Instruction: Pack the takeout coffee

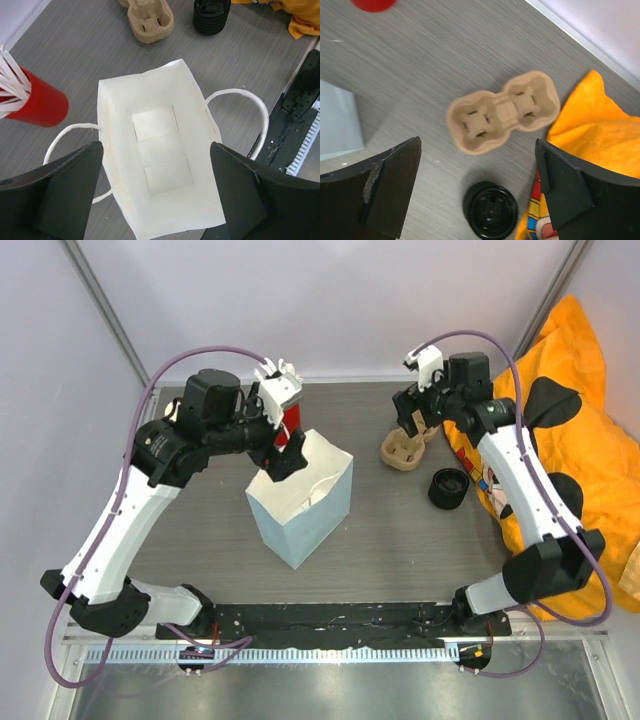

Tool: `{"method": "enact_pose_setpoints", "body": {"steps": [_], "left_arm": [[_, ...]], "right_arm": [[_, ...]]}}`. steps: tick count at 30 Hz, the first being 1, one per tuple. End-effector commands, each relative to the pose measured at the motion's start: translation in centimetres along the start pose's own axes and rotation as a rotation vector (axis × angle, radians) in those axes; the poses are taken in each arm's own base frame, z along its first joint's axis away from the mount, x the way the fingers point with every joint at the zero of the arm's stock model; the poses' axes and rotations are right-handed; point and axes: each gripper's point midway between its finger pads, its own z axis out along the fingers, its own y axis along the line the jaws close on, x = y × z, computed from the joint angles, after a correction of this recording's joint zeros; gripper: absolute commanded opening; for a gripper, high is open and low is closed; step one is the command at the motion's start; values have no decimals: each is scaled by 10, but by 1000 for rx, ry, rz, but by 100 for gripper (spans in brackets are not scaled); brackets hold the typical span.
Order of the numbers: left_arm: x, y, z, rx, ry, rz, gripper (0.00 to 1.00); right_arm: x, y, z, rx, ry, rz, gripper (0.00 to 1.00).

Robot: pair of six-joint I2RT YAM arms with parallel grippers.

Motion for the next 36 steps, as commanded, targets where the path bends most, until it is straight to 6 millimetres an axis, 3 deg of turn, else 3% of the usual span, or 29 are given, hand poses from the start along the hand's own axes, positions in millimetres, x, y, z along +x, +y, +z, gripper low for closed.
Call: {"method": "enact_pose_setpoints", "body": {"steps": [1, 2, 3, 4, 6, 8, 15, 20, 23, 30, 36], "left_arm": [[-33, -11, -34, 10, -124, 57, 100], [-35, -10, -39, -7, -134, 66, 100], [-39, -9, -46, -19, -146, 80, 100], [-41, -7, -51, -38, -155, 90, 100], [-44, 1, -64, -99, -173, 111, 100], [-43, 8, -76, -150, -180, 134, 100], [-8, 35, -97, -324, -104, 132, 100], [9, 38, -100, -337, -80, 104, 100], [14, 39, -98, -337, -72, 86, 100], [14, 39, -96, -320, -79, 55, 100], [16, 39, -95, -306, -82, 34, 100]], "right_arm": [[-8, -40, 12, 24, 19, -44, 100], [-3, -45, 18, 15, 45, -76, 100], [14, -48, 37, -4, 111, -80, 100], [13, -54, 36, -4, 136, -84, 100], [35, -58, 59, -53, 222, -118, 100], [37, -64, 64, -76, 257, -124, 100], [58, -64, 95, -187, 352, -174, 99], [70, -69, 111, -195, 377, -208, 86], [78, -70, 118, -202, 399, -221, 85], [118, -57, 139, -260, 515, -238, 76], [125, -55, 152, -262, 529, -234, 75]]}}
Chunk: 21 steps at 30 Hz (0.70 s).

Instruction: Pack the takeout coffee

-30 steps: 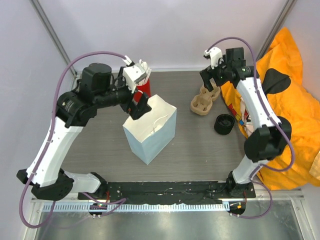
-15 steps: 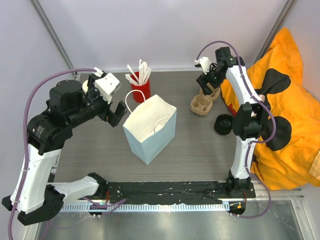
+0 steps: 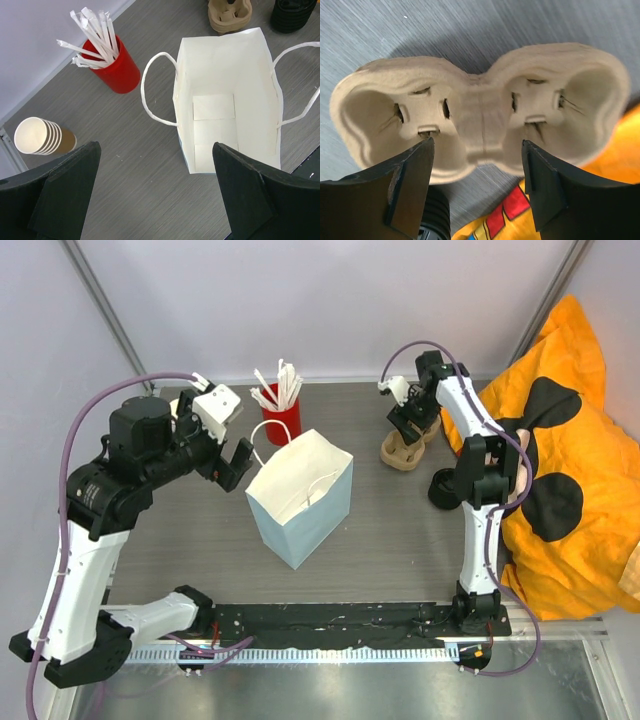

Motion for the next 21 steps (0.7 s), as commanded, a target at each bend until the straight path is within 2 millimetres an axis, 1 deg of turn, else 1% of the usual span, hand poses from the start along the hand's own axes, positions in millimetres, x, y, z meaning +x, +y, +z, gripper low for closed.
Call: {"method": "enact_pose_setpoints", "body": {"steps": [1, 5, 6, 8, 12, 16, 17, 18, 21], "left_arm": [[-5, -2, -3, 18, -29, -29, 100], [-3, -2, -2, 20, -25, -37, 100], [-3, -2, -2, 21, -27, -38, 100], [-3, -2, -3, 18, -28, -39, 100], [-3, -3, -2, 26, -29, -43, 100], [-3, -3, 0, 32, -26, -46, 100], [-4, -3, 1, 33, -26, -47, 100], [-4, -4, 0, 34, -28, -45, 100], [-4, -4, 1, 36, -25, -46, 100]], "right_arm": [[-11, -6, -7, 32, -16, -27, 74], [-11, -8, -1, 38, -9, -30, 73], [-12, -8, 0, 38, -7, -31, 70], [-10, -8, 1, 37, -3, -32, 69], [-9, -7, 5, 28, 3, -33, 61], [-7, -7, 8, 23, 6, -32, 60], [-7, -7, 8, 23, 6, -32, 59], [-8, -6, 8, 20, 4, -33, 56], [-8, -6, 9, 18, 4, -34, 56]]}}
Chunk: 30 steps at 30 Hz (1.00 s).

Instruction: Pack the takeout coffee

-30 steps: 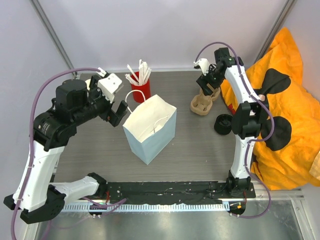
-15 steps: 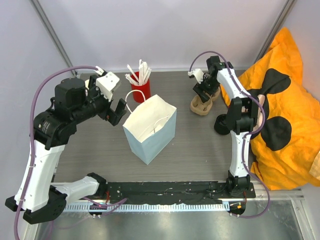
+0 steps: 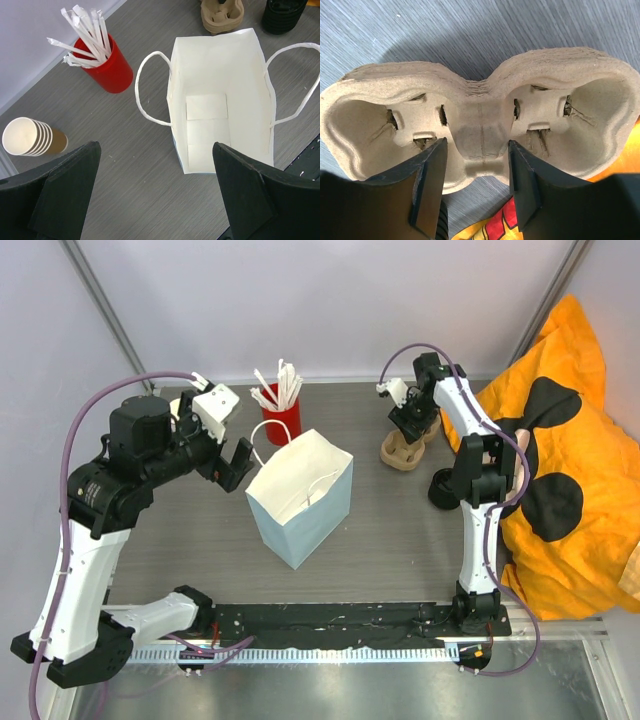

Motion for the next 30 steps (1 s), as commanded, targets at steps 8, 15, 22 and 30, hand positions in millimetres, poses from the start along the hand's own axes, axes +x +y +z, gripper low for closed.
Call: {"method": "enact_pose_setpoints", "body": {"steps": [8, 15, 22, 30], "left_arm": [[-6, -2, 1, 17, -24, -16, 100], [-4, -5, 5, 33, -16, -22, 100], [-5, -6, 6, 41, -16, -25, 100], [-6, -7, 6, 47, -20, -28, 100]], "right_arm": [[-14, -10, -6, 33, -36, -20, 47], [-18, -13, -10, 48, -46, -14, 36], [-24, -13, -27, 69, -75, -19, 35], [-29, -15, -42, 89, -93, -24, 35]]}}
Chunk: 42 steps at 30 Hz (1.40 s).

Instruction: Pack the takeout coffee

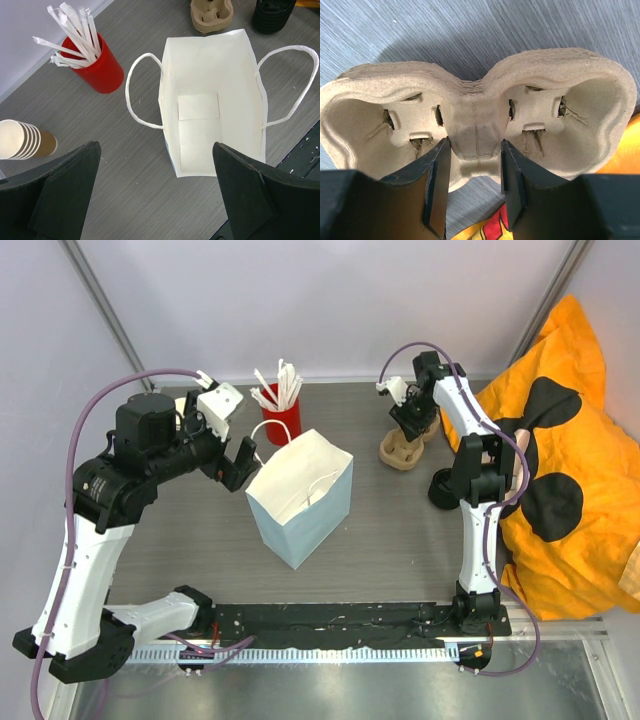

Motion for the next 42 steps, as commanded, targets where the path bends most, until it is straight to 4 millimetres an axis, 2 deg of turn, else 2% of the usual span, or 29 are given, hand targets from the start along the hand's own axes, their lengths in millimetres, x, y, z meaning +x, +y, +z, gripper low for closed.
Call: {"method": "enact_pose_setpoints", "body": {"steps": [1, 11, 17, 18, 35, 42], "left_arm": [[-6, -1, -1, 11, -27, -8, 100], [-7, -3, -1, 17, -33, -8, 100], [-6, -3, 0, 21, -28, -12, 100], [-6, -4, 0, 24, -28, -12, 100], [-5, -3, 3, 24, -23, -12, 100], [-5, -3, 3, 25, -21, -13, 100]], "right_arm": [[-26, -11, -42, 79, -88, -24, 35], [-31, -10, -53, 85, -103, -30, 35], [-21, -8, -35, 58, -64, -14, 39], [-18, -6, -26, 43, -53, -7, 41], [-17, -4, -24, 33, -53, -3, 59], [-15, -2, -18, 23, -43, -5, 59]]}}
